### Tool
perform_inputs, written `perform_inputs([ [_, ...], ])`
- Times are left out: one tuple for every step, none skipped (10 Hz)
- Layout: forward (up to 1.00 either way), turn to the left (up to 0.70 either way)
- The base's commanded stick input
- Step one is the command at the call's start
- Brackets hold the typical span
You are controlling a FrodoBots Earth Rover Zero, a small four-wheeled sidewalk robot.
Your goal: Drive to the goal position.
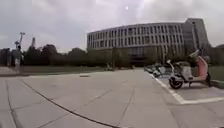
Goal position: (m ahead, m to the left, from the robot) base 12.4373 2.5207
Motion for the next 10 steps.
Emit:
perform_inputs([
  [1.00, 0.00],
  [1.00, 0.00],
  [1.00, 0.00],
  [1.00, 0.00],
  [1.00, 0.00],
  [1.00, 0.00],
  [1.00, 0.00],
  [1.00, 0.00],
  [1.00, 0.00],
  [1.00, 0.00],
])
